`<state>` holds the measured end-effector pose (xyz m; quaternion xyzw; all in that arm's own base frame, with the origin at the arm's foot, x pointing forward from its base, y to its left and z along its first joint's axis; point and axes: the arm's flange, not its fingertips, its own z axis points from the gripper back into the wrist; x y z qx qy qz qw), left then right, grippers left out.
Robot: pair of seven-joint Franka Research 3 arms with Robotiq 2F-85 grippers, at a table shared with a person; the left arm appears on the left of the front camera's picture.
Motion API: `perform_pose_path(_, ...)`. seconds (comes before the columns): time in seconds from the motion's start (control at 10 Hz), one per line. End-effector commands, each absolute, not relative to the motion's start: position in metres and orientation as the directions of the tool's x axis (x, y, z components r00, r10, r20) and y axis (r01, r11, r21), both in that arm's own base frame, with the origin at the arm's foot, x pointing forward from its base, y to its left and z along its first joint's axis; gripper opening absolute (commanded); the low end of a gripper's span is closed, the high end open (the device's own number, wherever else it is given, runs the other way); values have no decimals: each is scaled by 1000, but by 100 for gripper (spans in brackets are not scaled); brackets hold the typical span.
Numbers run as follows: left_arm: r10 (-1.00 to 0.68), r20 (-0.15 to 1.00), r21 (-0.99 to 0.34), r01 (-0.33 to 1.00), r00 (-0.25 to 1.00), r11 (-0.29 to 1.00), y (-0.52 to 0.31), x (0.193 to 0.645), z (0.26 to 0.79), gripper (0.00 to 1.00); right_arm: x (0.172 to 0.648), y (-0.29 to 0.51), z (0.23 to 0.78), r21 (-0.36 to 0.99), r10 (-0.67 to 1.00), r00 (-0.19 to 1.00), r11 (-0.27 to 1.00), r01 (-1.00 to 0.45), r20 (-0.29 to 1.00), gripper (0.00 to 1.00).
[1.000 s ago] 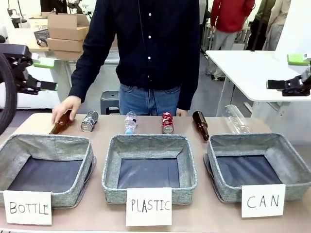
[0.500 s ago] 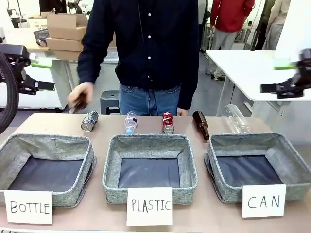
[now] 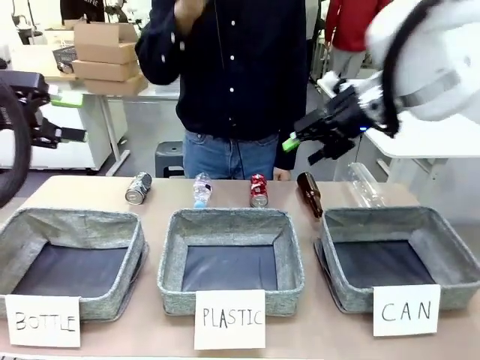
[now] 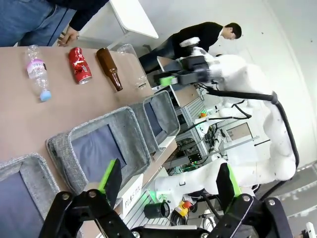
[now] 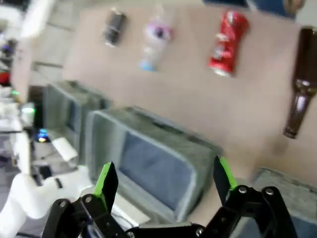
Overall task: Sort the can waste into the basket.
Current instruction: Pick up the can waste from the table and place it in the right Fabric basket.
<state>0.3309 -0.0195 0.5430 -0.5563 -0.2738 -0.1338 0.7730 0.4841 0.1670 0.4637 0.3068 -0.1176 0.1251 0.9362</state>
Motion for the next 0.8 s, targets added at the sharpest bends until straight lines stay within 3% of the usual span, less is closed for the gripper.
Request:
perform_pose_path(0.0,103,596,-776,539,796,327,-22,333,544,100,489,172,452,530,230,948,788,-313,219,100)
perform_pose_path(0.1,103,596,-776,539,796,327,-22,333,544,100,467,164,459,600,270,938,721,-347,218,100)
perform_pose_path(0.2,103,596,-776,539,796,327,-22,333,544,100,493,174,438,519,209,947,797,-308,242,100)
perform_pose_path(0.4,103,596,-776,539,796,327,-22,333,544,100,488,175,433,540,245,947,778,-320,208,100)
perform_pose_path(0.5,103,596,-776,539,796,327,-22,333,544,100,516,196,435,484,101,975,855,-186,198,100)
perform_pose_path(0.7,103,596,-776,539,796,327,-22,333,544,100,599,245,405,426,68,995,900,-93,73,100)
